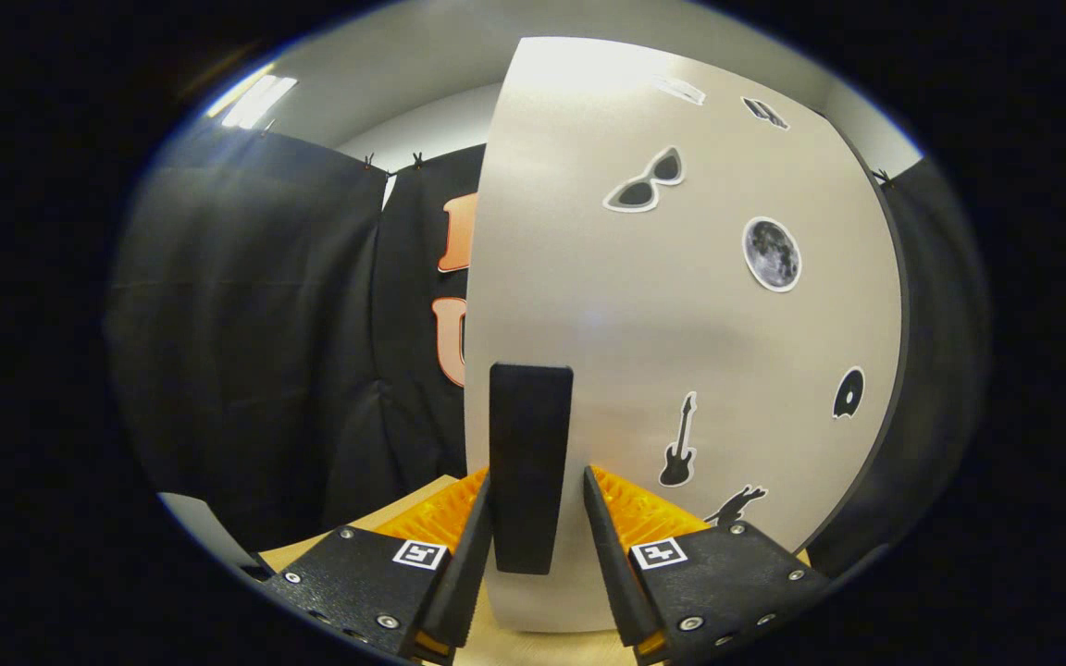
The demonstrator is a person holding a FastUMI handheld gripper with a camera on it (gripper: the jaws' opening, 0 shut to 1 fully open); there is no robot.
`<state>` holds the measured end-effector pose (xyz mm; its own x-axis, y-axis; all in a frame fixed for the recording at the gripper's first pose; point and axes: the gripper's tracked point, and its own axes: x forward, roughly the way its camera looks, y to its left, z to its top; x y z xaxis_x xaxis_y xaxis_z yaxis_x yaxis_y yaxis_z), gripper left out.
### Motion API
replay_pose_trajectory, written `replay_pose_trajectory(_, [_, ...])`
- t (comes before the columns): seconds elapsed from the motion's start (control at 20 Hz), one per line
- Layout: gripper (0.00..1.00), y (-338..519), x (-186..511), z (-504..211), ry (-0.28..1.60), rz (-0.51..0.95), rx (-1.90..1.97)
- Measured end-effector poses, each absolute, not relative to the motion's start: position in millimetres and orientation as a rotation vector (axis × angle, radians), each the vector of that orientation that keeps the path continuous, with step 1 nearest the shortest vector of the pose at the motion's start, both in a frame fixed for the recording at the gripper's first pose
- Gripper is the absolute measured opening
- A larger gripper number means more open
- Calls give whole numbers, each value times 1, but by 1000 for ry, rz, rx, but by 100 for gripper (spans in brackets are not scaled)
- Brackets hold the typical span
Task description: Open the shoe cabinet door, grab the shoes and put them into the shoe cabinet, then close the shoe cabinet door.
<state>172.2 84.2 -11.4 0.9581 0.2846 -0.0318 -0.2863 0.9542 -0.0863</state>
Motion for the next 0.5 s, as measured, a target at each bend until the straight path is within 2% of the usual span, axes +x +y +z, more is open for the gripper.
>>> replay_pose_trajectory(0.5, [65, 86, 187, -13, 5, 260, -71])
